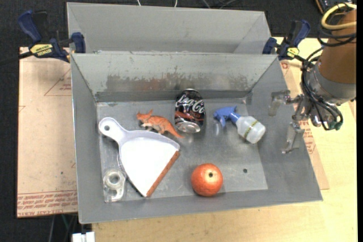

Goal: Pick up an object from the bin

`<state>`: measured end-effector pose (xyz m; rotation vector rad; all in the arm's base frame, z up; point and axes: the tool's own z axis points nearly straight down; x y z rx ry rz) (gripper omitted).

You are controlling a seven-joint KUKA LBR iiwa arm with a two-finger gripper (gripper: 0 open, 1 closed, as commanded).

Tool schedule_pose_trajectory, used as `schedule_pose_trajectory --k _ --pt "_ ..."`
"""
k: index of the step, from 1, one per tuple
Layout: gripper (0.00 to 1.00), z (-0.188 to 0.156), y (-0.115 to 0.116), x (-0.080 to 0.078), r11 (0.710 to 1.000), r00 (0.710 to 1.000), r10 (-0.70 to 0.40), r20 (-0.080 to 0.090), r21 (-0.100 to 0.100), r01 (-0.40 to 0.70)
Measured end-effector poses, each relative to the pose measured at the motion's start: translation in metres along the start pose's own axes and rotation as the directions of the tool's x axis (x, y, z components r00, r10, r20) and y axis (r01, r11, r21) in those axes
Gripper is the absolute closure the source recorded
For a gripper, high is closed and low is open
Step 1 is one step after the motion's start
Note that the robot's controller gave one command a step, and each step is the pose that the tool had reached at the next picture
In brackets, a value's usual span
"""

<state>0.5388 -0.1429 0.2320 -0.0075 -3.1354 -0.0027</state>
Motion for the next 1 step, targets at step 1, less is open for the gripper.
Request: schedule_pose_trajectory --k 1 --pt "0.0 -0.0046 0.001 -0.0016 1.0 1.0 -0.005 0.008 0.002 0.005"
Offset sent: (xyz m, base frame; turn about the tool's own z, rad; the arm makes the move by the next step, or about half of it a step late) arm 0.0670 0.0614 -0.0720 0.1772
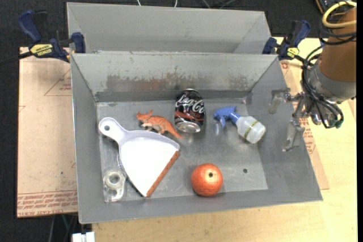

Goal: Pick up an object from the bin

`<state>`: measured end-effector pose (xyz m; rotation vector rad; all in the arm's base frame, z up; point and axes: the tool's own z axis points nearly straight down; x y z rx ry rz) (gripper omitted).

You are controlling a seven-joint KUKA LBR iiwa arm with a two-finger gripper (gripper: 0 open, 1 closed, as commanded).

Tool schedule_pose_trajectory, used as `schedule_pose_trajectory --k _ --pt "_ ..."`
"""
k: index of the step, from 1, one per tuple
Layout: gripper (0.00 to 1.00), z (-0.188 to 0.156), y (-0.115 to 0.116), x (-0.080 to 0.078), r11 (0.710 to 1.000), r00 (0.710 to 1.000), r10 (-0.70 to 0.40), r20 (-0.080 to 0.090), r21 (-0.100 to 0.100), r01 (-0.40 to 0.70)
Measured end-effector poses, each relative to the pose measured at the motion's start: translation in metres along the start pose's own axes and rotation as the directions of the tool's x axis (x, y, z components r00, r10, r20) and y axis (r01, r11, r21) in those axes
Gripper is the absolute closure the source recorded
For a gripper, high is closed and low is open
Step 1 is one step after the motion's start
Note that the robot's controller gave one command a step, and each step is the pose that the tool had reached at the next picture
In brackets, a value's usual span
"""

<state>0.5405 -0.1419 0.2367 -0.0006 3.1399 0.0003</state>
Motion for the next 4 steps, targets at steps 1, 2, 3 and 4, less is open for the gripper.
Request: schedule_pose_trajectory --k 1,2,3,4 --pt "0.0 0.079 0.064 -0.066 0.984 0.984 0.176 -0.004 -0.003 -0.176" --pt "0.0 0.086 0.067 -0.077 0.999 0.999 0.037 0.005 0.001 -0.037" --pt "0.0 0.108 0.052 -0.099 0.983 0.983 0.182 0.005 -0.001 -0.182" --pt "0.0 0.166 0.058 -0.09 0.971 0.971 0.238 0.009 -0.001 -0.238"
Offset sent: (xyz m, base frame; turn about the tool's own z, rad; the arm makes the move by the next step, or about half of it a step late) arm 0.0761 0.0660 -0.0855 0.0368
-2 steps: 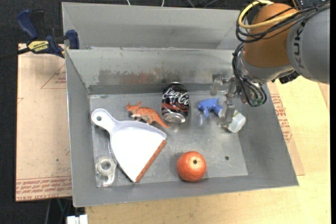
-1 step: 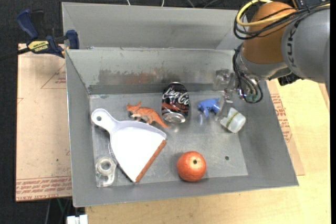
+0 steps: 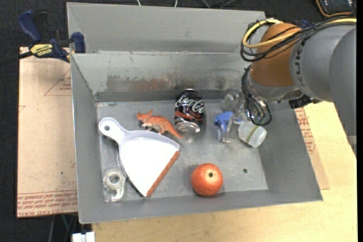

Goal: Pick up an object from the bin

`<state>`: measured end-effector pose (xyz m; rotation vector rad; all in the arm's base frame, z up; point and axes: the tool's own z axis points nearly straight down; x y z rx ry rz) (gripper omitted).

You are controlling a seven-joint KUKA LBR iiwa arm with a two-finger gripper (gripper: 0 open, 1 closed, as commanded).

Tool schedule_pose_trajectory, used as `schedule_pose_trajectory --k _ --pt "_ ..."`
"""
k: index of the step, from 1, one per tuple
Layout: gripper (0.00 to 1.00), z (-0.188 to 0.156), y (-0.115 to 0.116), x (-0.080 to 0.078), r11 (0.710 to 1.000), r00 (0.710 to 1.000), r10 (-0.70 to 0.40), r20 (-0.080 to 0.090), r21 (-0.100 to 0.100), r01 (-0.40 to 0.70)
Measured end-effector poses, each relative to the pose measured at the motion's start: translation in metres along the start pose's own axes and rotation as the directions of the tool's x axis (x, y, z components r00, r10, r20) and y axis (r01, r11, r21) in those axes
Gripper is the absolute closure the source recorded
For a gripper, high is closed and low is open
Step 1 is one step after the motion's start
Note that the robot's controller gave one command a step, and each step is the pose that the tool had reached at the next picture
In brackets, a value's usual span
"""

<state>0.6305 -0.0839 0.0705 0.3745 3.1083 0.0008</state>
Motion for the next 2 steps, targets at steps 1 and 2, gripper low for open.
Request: schedule_pose_trajectory --k 1,2 --pt "1.0 -0.0008 -0.0017 -0.0035 0.983 0.983 0.181 0.009 -0.003 -0.181" --pt "1.0 -0.0008 -0.0017 -0.0036 0.983 0.983 0.181 0.009 -0.003 -0.181"
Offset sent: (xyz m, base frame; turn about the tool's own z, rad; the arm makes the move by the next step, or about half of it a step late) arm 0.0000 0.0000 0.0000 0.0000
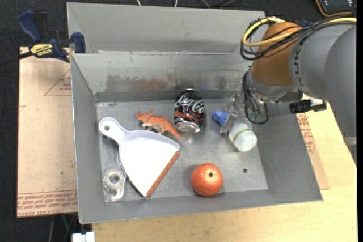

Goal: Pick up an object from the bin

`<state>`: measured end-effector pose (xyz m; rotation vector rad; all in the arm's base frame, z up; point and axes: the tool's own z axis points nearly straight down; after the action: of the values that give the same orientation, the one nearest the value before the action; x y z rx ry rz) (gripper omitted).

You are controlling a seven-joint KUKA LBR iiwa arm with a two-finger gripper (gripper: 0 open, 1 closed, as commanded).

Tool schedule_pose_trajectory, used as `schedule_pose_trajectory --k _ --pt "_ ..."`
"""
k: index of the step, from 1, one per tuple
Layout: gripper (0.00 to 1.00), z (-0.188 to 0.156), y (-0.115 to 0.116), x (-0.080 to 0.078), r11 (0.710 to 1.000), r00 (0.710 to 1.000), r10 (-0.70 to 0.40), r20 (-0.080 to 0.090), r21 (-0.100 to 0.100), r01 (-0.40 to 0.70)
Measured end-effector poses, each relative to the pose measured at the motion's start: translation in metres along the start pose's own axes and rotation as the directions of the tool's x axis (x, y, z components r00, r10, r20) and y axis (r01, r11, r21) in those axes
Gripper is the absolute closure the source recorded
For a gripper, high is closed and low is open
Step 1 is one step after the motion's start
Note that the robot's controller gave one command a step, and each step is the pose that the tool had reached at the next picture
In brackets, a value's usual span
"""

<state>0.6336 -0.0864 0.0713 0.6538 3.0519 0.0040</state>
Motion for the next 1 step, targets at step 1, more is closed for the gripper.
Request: schedule_pose_trajectory --k 1 --pt "1.0 -0.0156 -0.0008 0.0031 1.0 1.0 0.0 -0.011 0.002 0.0"
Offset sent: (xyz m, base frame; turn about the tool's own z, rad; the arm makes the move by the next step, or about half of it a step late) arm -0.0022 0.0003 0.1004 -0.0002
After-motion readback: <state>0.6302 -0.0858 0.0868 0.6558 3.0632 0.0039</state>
